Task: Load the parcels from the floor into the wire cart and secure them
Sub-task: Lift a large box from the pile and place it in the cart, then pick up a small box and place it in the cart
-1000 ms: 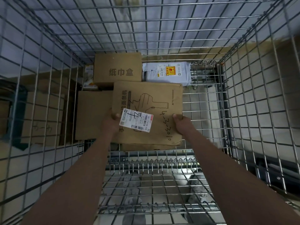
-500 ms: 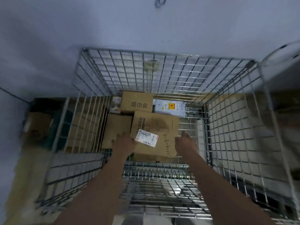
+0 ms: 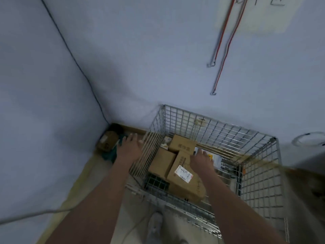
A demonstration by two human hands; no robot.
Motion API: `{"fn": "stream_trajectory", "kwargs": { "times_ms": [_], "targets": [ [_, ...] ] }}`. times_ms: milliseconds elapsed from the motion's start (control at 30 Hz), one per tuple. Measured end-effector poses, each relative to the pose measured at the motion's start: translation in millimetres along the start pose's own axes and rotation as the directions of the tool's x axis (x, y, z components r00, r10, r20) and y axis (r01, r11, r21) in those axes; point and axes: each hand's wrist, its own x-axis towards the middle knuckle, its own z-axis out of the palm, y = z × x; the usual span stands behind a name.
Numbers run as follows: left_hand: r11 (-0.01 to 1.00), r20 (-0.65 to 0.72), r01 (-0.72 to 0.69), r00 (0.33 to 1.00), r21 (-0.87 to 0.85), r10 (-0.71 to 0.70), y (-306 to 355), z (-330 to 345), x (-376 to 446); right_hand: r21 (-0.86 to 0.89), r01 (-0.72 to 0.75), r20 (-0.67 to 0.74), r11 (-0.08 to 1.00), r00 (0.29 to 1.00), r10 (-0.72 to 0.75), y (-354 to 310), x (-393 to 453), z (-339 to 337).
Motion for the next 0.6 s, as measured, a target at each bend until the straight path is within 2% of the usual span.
{"fn": "stream_trajectory", "kwargs": {
  "times_ms": [100,267,433,600],
  "targets": [
    [0.997,-0.074,0.076,0.994,-0.023,-0.077,-31.0,-29.4,-37.9,-0.079,0.144,0.035,0.986,0.989,-0.142,-47.0,-21.9,-17.4],
    [0.978,-0.168,0.207,0.963,-0.039,-0.210,-84.5,-71.9,-90.7,-0.102,0.315,0.025,0.944,0.949,-0.314,-118.1,-61.5,-29.3],
    [0.950,-0.173,0.305,0.934,-0.069,-0.312,-146.9,-87.3,-120.8,-0.188,0.415,0.050,0.890,0.909,-0.413,-190.7,-95.8,-13.1],
    [0.944,-0.155,0.308,0.933,-0.116,-0.324,-211.5,-91.0,-121.2,-0.268,0.492,0.080,0.828,0.868,-0.490,-271.1,-121.2,24.0]
  ]
}}
